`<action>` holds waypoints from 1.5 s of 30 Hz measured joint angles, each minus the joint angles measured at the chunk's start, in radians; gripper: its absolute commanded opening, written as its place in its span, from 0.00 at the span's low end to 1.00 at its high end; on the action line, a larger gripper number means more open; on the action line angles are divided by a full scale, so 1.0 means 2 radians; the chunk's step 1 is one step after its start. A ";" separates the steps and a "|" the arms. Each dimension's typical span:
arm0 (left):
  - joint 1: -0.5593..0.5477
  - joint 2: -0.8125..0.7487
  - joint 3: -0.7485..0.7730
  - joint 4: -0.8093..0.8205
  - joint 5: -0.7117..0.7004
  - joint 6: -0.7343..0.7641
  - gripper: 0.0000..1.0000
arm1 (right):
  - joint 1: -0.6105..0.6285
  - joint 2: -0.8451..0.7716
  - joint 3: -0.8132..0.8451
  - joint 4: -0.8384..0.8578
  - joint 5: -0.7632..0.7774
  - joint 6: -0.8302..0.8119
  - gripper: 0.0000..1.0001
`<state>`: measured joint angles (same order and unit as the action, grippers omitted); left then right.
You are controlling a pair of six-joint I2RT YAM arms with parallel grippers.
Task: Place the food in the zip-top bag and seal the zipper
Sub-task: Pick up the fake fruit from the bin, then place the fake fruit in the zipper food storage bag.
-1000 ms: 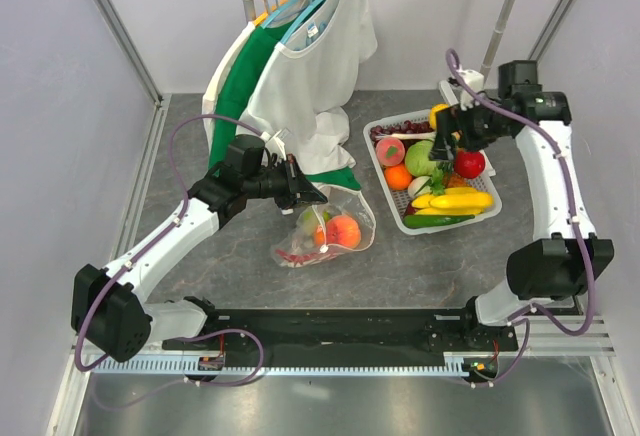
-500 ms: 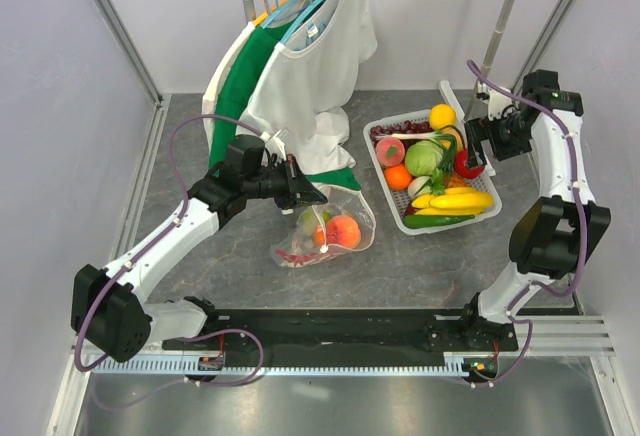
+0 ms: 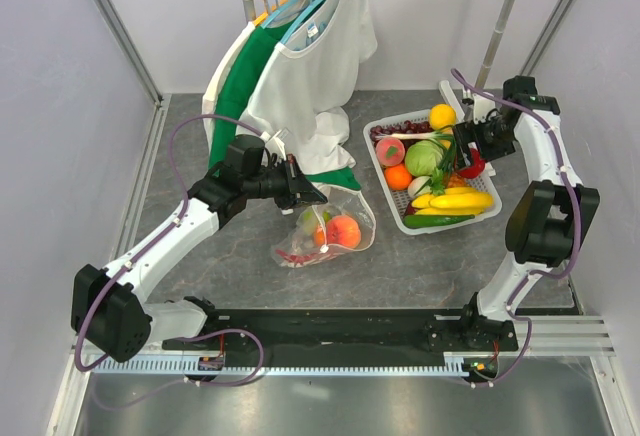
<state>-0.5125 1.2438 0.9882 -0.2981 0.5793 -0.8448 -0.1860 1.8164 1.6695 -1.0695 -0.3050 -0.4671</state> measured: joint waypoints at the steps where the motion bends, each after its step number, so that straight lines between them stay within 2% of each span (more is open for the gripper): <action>1: 0.000 0.000 0.000 0.000 0.000 0.000 0.02 | 0.001 0.000 -0.002 0.005 0.000 0.000 0.86; 4: 0.000 0.000 0.000 0.000 0.000 0.000 0.02 | 0.003 0.000 -0.006 0.015 0.004 0.000 0.76; 10: 0.000 0.000 0.000 -0.001 0.000 0.000 0.02 | 0.003 -0.001 -0.009 0.019 0.007 0.001 0.65; 20: 0.000 0.000 0.000 -0.003 -0.001 0.000 0.02 | 0.003 -0.050 -0.002 -0.006 0.011 -0.014 0.56; 27: 0.000 0.000 0.000 -0.003 -0.001 0.000 0.02 | 0.012 -0.055 0.060 -0.052 -0.075 0.006 0.52; 37: 0.000 0.000 0.000 -0.004 0.000 0.000 0.02 | 0.157 -0.111 0.051 -0.069 -0.241 0.072 0.51; 45: 0.000 0.000 0.000 -0.004 0.000 0.000 0.02 | 0.273 -0.165 -0.041 -0.012 -0.278 0.122 0.50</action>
<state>-0.5125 1.2430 0.9882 -0.3054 0.5789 -0.8444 0.3599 1.4860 1.5883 -1.0943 -0.8619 -0.2234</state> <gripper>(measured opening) 0.033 0.762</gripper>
